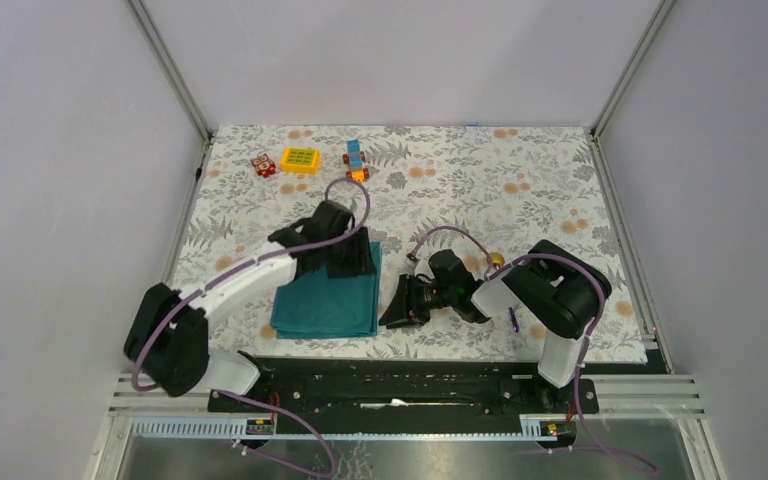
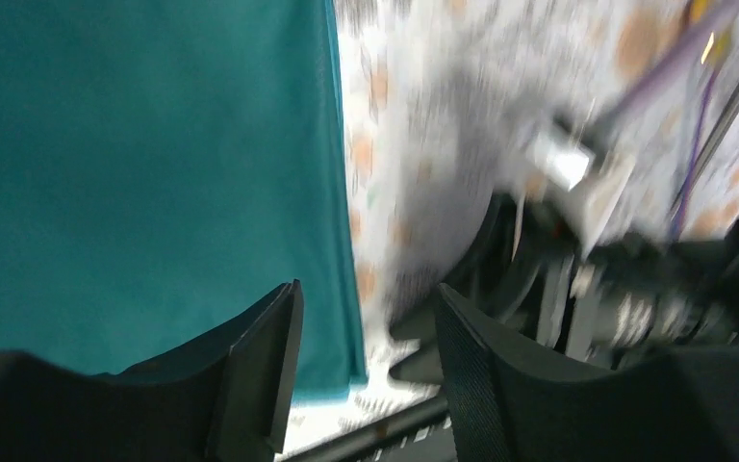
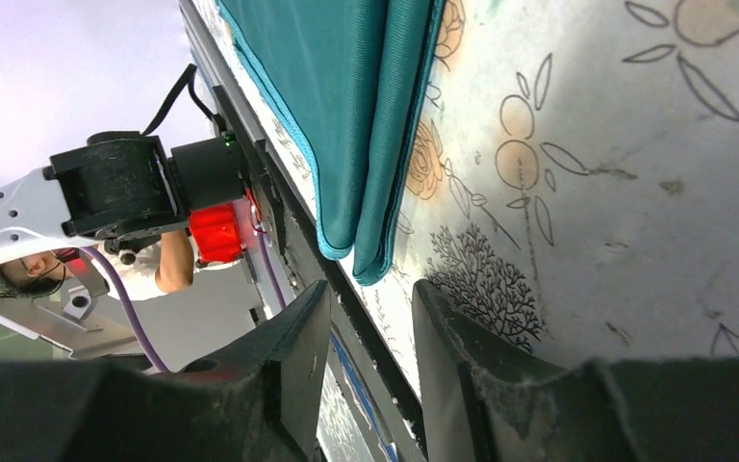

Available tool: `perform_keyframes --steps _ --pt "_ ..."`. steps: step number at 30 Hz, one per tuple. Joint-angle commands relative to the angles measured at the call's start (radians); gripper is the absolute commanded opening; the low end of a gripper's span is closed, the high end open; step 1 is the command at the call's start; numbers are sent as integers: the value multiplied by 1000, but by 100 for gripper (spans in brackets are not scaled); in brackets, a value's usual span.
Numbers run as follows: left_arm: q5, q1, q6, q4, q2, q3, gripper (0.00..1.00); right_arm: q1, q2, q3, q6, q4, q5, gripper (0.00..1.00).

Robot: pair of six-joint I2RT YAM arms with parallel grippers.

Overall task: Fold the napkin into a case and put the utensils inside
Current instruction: Smooth out the lower triangle-folded napkin at the center of the board.

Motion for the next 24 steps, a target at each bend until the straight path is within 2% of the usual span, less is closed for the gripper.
perform_keyframes --steps 1,4,7,8,9,17,24 --pt "13 -127 -114 -29 -116 -160 55 -4 -13 8 -48 -93 15 42" --pt "-73 -239 -178 -40 -134 -189 52 -4 4 22 -48 -86 9 36" --pt "-176 -315 -195 -110 -69 -157 43 4 26 37 -39 -70 -6 32" --pt "-205 -337 -196 -135 -43 -141 36 9 33 43 -38 -65 -10 31" --pt "-227 -358 -196 -150 -18 -128 34 17 37 48 -39 -60 -13 31" --pt "-301 -421 -191 -196 66 -74 34 36 82 39 -19 -6 -21 25" --pt "-309 -427 -192 -197 86 -83 31 61 106 49 -12 2 -15 28"
